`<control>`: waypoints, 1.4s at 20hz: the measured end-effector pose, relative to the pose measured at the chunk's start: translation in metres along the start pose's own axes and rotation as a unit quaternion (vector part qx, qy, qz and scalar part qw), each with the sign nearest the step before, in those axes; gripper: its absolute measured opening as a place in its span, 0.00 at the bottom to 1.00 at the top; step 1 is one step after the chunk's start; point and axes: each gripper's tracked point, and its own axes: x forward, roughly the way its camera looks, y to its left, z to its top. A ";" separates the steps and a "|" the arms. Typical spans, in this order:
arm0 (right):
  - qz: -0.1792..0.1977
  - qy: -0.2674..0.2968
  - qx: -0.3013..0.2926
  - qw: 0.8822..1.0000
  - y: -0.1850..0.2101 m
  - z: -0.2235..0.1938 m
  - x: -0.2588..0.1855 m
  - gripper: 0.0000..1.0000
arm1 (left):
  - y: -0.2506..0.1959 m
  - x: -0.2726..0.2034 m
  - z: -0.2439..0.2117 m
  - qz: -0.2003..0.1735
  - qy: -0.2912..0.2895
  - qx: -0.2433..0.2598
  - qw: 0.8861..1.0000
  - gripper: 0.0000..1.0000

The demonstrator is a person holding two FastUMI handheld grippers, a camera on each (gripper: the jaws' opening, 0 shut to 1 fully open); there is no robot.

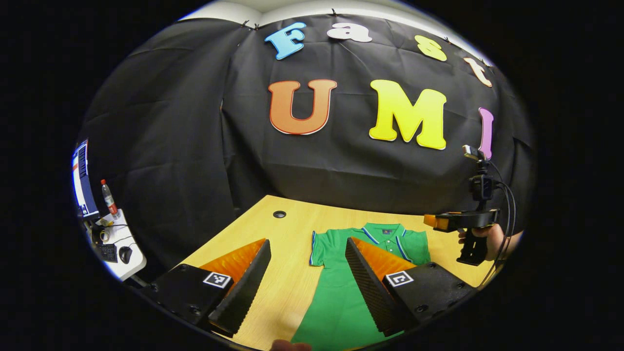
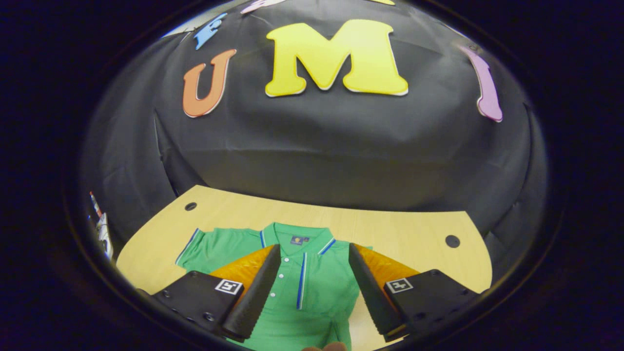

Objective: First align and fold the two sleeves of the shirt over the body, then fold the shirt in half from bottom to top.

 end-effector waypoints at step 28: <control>-0.076 0.017 -0.091 0.993 -0.053 -0.057 -0.252 0.94 | -0.002 0.253 -0.138 -0.114 0.183 -0.031 0.976 0.97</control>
